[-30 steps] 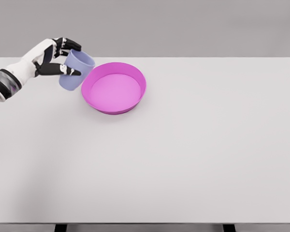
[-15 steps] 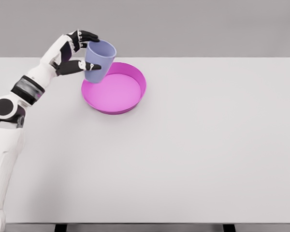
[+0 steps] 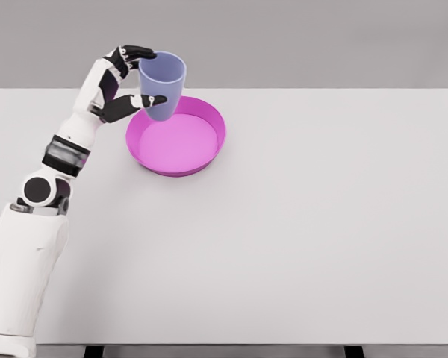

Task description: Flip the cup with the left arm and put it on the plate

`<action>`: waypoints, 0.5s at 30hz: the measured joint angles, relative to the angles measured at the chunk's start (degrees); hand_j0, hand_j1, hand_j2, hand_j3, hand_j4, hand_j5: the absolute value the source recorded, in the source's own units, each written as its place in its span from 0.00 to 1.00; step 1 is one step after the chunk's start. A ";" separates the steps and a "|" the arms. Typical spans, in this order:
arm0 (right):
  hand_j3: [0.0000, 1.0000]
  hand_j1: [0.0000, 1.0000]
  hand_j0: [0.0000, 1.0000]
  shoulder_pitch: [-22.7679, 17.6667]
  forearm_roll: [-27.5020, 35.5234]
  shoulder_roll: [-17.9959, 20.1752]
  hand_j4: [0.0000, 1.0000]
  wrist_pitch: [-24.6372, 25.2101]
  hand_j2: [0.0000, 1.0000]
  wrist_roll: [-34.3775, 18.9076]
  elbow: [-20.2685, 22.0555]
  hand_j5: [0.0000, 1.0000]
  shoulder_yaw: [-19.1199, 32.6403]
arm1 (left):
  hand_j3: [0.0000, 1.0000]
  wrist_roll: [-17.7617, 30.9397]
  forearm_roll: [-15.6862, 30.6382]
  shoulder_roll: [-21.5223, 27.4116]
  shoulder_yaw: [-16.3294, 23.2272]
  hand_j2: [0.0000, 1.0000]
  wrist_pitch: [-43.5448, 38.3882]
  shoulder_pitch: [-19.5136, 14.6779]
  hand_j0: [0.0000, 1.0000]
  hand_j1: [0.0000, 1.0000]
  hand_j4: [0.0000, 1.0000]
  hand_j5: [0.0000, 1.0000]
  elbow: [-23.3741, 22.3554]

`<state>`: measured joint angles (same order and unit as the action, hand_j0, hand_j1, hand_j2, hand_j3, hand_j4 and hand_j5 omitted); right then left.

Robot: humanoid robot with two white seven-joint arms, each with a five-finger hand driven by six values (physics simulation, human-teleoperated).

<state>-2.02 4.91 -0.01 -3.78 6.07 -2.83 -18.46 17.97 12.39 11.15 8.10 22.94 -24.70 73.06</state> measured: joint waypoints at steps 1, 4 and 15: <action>1.00 1.00 1.00 0.00 0.00 0.00 1.00 0.00 1.00 0.00 0.00 1.00 0.00 | 0.60 -0.05 0.05 -0.56 0.02 0.60 1.05 0.00 0.60 0.60 0.60 0.60 -0.61; 1.00 1.00 1.00 0.00 0.00 0.00 1.00 0.00 1.00 0.00 0.01 1.00 0.00 | 0.61 -0.15 0.30 -1.69 1.26 0.61 3.53 -0.09 0.61 0.61 0.61 0.61 -3.06; 1.00 1.00 1.00 0.00 0.00 0.00 1.00 0.00 1.00 0.00 0.02 1.00 0.00 | 0.60 -0.20 0.10 -4.70 2.87 0.60 11.34 -0.88 0.60 0.60 0.60 0.60 -13.32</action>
<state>-2.02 4.91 -0.01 -3.78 6.07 -2.81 -18.46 17.77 12.49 6.45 10.97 34.28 -25.58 59.74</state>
